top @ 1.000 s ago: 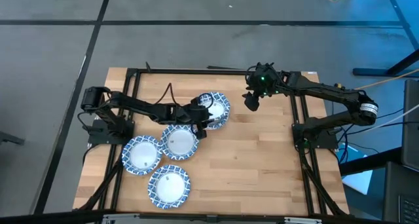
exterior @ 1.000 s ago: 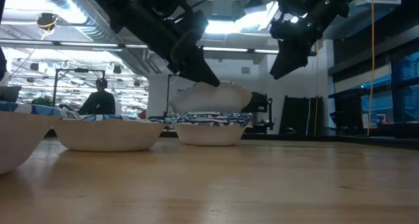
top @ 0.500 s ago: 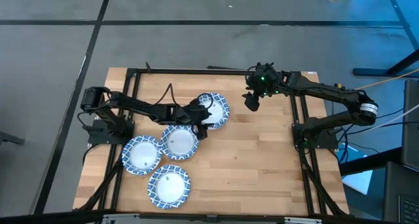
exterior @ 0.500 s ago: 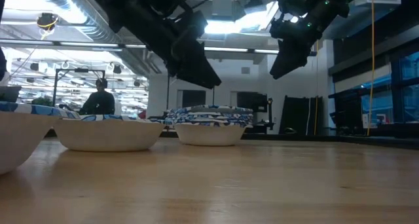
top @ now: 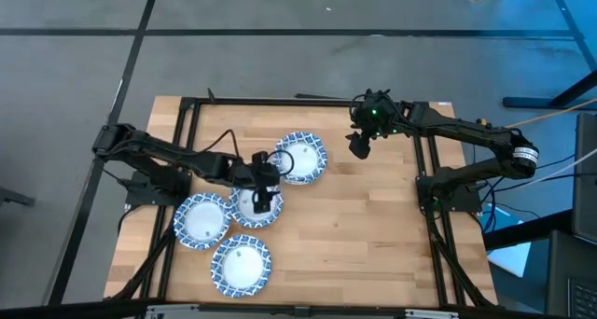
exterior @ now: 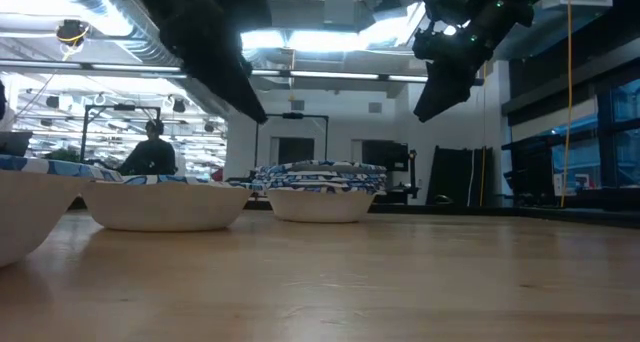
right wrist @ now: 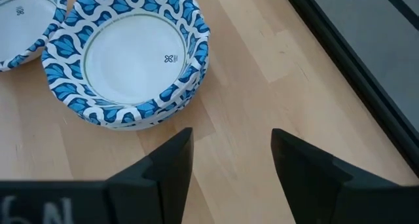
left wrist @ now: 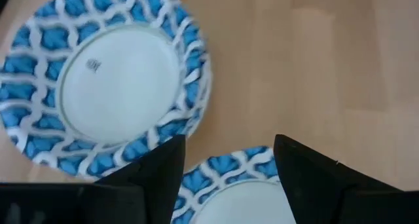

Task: Nest bowls inside each other
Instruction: Stack the white and blue bowl on the white and blue bowl on the table

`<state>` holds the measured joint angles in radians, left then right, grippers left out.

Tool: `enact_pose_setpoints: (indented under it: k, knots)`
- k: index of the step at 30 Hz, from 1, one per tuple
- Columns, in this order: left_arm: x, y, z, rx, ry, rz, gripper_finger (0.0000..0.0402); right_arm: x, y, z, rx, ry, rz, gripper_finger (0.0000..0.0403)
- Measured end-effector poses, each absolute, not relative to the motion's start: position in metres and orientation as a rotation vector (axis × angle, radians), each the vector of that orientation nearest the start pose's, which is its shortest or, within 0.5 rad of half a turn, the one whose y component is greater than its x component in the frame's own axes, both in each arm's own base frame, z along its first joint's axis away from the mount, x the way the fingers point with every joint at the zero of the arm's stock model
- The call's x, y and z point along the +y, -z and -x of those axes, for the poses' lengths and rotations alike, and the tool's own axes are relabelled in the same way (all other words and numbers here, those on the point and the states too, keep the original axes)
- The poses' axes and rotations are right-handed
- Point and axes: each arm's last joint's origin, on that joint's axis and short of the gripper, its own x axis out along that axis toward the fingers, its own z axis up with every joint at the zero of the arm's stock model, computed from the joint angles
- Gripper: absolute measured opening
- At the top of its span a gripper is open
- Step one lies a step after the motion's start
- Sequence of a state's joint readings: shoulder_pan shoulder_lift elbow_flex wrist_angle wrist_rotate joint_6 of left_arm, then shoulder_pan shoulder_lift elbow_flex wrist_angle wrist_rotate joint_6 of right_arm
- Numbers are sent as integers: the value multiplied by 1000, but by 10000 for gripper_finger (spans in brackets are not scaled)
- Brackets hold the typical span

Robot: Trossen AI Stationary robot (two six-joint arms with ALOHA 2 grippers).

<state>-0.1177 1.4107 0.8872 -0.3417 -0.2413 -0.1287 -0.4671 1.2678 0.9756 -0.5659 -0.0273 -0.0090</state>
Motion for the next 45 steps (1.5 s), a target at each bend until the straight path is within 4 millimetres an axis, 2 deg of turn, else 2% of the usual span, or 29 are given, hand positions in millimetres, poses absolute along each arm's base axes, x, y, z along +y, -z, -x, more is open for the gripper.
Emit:
enact_pose_setpoints:
  k: [6,12,14,23,30,36,45]
  knots:
    - [-36,-221,-275,869,-166,-69,226,-115,-269,-229,841,408,-204,205]
    - [-24,-205,-248,1180,-321,26,225,-115,-269,-229,840,409,-206,205]
    - [-20,-200,-242,1232,-357,30,225,-115,-269,-229,840,409,-206,205]
    - [0,-173,-224,1317,-485,117,225,-115,-269,-229,840,409,-209,205]
    - [7,-160,-219,1334,-435,238,219,-115,-269,-229,840,408,-208,205]
    - [10,-160,-223,1296,-431,295,177,-115,-269,-229,840,407,-206,205]
    - [20,-160,-223,1290,-441,394,58,-115,-269,-229,841,405,-202,205]
